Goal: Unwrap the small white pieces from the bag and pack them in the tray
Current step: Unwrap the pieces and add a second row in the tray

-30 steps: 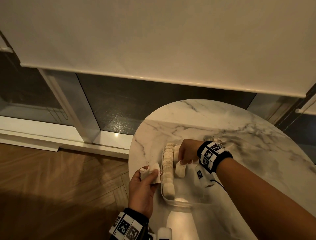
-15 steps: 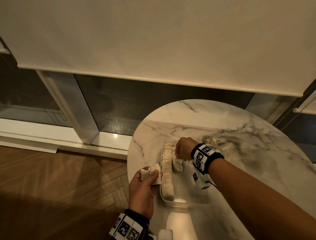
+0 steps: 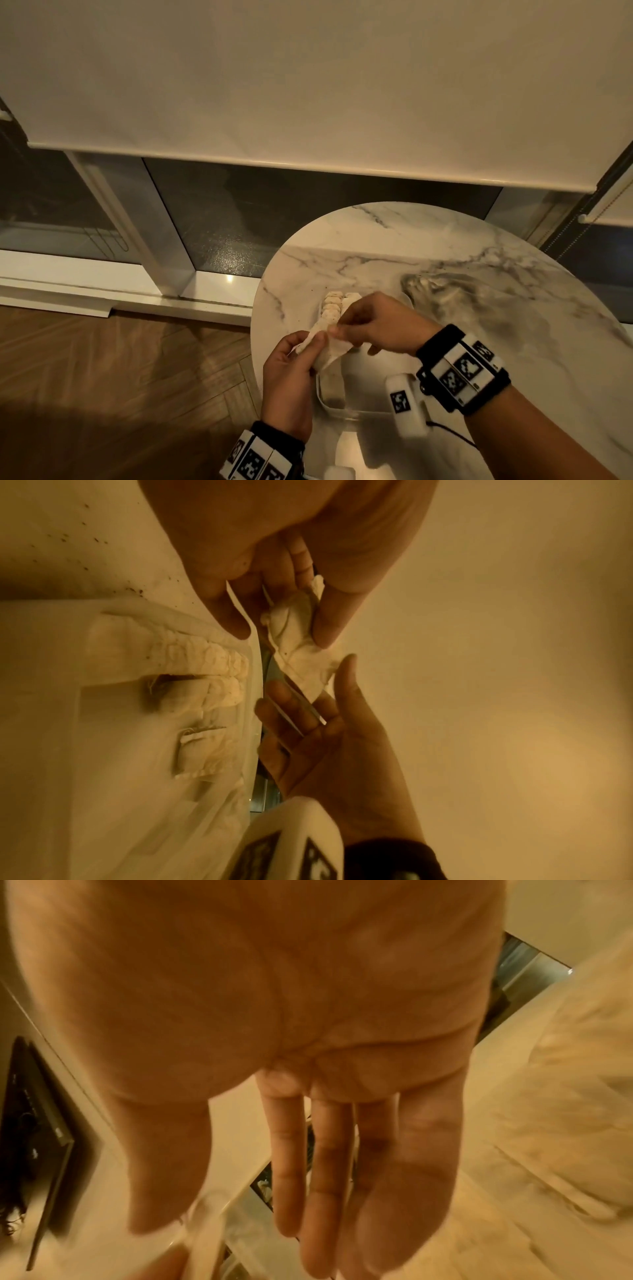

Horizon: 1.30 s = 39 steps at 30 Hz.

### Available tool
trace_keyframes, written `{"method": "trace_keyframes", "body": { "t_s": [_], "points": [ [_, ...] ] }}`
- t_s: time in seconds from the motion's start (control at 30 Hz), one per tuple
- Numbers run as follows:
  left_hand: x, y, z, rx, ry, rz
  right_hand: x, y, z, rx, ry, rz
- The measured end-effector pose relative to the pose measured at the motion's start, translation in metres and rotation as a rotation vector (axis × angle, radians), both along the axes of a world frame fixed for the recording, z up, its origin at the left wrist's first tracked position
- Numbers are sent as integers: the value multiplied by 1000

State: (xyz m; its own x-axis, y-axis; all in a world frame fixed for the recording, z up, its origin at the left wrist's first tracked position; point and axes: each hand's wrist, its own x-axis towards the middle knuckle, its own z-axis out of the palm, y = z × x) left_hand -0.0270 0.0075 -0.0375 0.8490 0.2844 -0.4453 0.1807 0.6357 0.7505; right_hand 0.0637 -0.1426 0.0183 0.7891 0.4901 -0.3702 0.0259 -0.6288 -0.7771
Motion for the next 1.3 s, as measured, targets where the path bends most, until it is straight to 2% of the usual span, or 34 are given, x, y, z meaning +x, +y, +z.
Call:
{"method": "trace_keyframes", "body": {
  "t_s": [0.17,0.23,0.3,0.37,0.43,0.5,0.53,0.6,0.67,0.8,1.07,1.3],
  "points": [
    [1,-9,6,23,-21,-45,-13,-6,-9,174,-56,-57],
    [1,-9,5,30,-32,-57,-11,-14,-7,189,-67,-67],
    [2,-7,5,119,-45,-64,-7,-25,-4,157,-94,-70],
    [5,-1,0,431,-68,-98,0,-40,-2,81,-150,-73],
    [9,5,-1,978,-113,-252,9,-56,-3,-56,-247,-80],
    [10,3,9,1470,-211,-653,18,-69,-7,-198,-305,-67],
    [10,0,13,1622,-237,-865,23,-73,-11,-254,-310,-50],
    [12,-12,15,1766,-222,-1142,30,-75,-19,-368,-282,-3],
    [19,-22,9,1832,-184,-1256,37,-74,-24,-458,-218,22],
    [32,-34,-6,1942,-126,-1326,49,-70,-31,-529,-89,4],
    [41,-41,-30,1970,-3,-1425,64,-60,-44,-681,-158,-20],
    [47,-44,-25,1965,11,-1409,79,-49,-52,-762,-258,-113]
  ]
}}
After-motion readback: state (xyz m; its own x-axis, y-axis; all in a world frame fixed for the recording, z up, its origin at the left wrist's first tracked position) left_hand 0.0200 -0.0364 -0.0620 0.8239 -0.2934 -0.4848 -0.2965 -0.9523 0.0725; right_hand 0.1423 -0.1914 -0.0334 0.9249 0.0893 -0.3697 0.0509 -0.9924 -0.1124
